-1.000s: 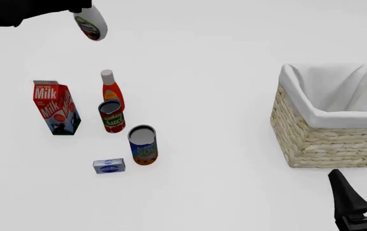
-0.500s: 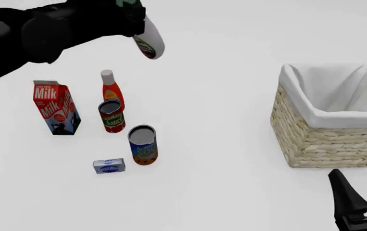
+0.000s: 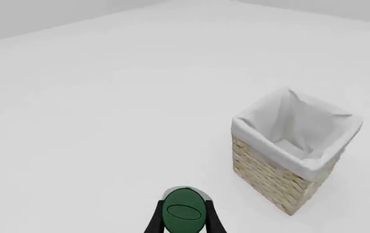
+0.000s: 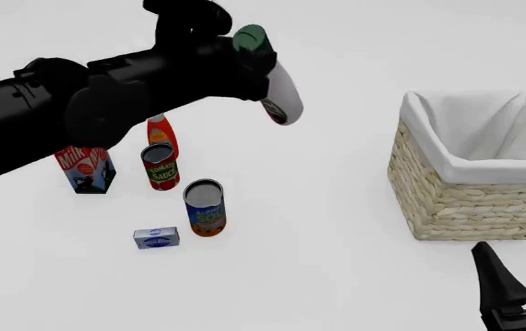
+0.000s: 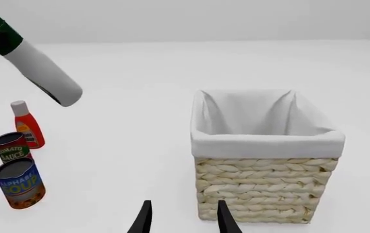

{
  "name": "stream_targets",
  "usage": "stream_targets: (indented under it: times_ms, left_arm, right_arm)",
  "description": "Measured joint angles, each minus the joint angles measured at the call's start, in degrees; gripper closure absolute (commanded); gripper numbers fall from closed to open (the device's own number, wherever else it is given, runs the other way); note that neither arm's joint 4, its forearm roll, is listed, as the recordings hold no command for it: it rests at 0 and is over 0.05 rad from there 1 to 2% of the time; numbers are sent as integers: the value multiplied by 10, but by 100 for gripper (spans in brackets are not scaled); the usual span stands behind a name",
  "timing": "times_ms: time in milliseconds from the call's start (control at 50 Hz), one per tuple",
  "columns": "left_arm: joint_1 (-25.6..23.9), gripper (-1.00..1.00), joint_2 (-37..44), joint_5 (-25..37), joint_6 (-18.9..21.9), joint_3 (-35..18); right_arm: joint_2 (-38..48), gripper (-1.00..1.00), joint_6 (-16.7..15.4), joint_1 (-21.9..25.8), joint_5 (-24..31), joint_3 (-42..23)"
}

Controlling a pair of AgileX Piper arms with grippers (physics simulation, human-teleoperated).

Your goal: Pick the salad dressing and place it in the basket.

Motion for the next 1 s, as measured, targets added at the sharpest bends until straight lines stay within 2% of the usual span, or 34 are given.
stream_targets:
  times_ms: [540,1000]
  left_arm:
    - [-79,100,63,-40,-35,27]
    - [-80,100,140,-60,-41,-11]
  right_arm:
    - [0,-100,1,-4,-1,0]
    - [0,-100,-1,-9,-5,0]
